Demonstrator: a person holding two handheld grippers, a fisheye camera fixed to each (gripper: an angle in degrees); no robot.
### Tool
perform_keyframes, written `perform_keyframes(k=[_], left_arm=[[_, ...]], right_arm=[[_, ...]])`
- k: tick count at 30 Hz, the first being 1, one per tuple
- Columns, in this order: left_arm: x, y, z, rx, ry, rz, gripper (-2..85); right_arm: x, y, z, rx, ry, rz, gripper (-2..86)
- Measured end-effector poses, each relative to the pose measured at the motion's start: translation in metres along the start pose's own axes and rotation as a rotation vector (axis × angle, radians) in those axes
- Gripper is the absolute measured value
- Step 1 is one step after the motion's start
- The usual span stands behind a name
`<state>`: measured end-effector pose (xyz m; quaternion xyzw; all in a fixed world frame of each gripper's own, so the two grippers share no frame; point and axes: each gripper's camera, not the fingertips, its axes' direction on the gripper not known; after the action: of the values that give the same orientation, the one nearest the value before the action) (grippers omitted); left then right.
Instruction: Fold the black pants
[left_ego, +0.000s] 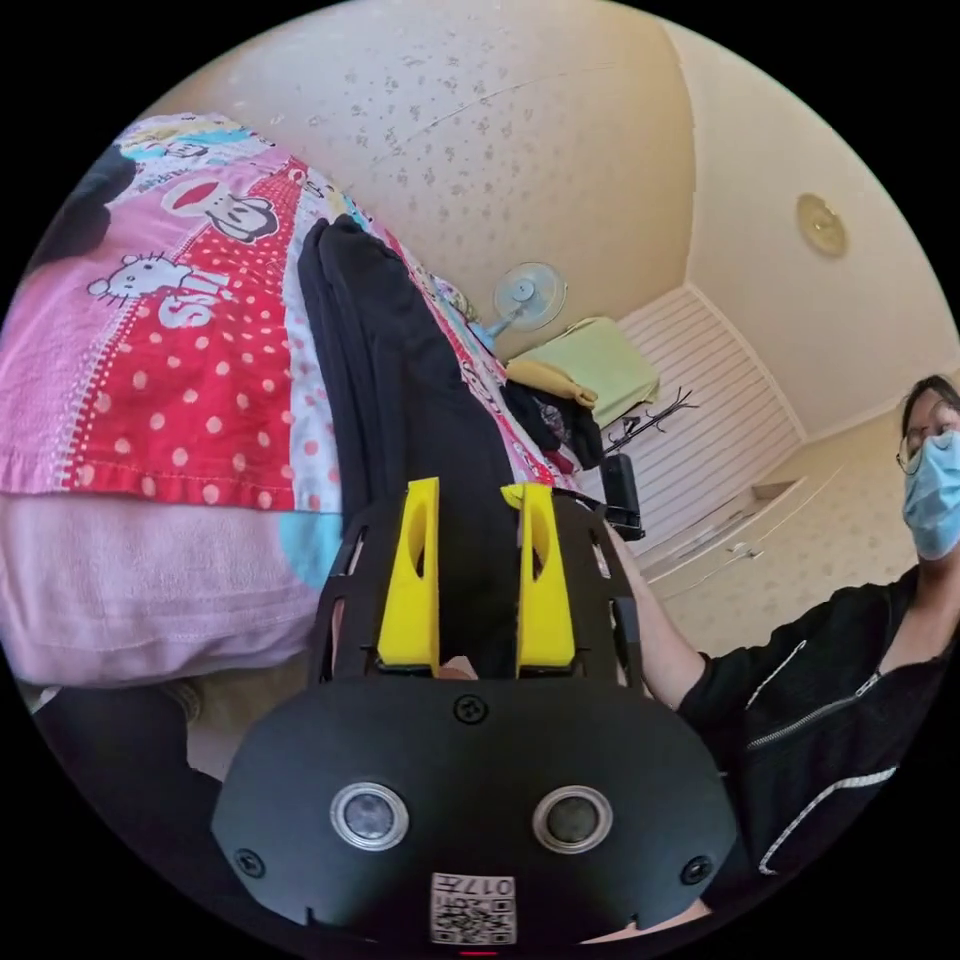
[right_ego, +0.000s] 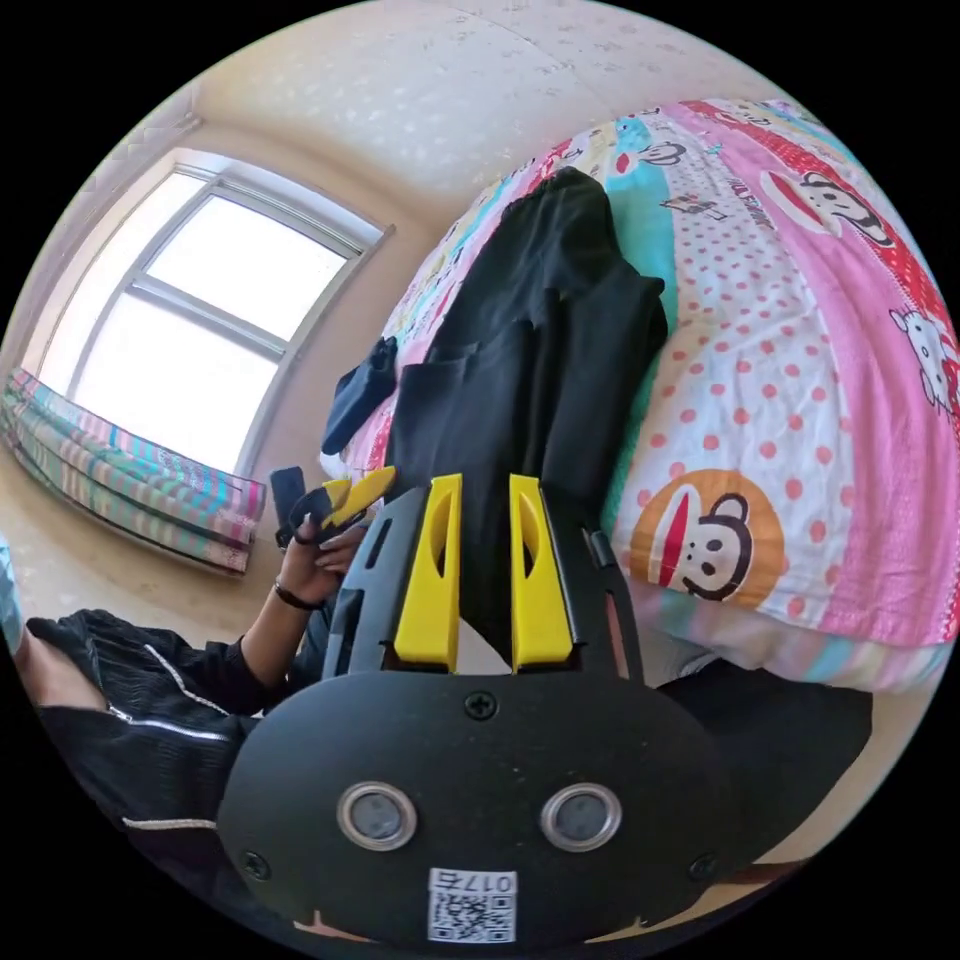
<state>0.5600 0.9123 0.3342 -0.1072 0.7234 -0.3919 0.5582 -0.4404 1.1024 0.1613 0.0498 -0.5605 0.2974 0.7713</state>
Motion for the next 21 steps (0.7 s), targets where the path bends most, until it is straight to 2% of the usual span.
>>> perform_keyframes(k=[4, 8, 12, 18, 21], left_arm=[[0.029, 0.004, -0.026, -0.048, -0.031, 0.106, 16.5], [0.009, 0.029, -0.039, -0.155, -0.126, -0.075, 18.4], [-0.026, 0.051, -0.037, -0.204, -0.061, -0.273, 21.9], [-0.053, 0.061, -0.033, -0.239, -0.061, -0.353, 23.0], [-0.063, 0.064, -0.038, -0.25, -0.061, -0.369, 22.9]], right_arm=[[0.001, 0.038, -0.029, -0.082, 0.092, -0.008, 16.1], [0.042, 0.089, -0.027, -0.204, 0.15, 0.176, 19.8], [0.08, 0.109, -0.011, -0.317, 0.06, 0.256, 23.3], [0.132, 0.131, -0.018, -0.317, -0.019, 0.308, 23.5], [0.156, 0.144, -0.028, -0.36, 0.03, 0.304, 22.6]])
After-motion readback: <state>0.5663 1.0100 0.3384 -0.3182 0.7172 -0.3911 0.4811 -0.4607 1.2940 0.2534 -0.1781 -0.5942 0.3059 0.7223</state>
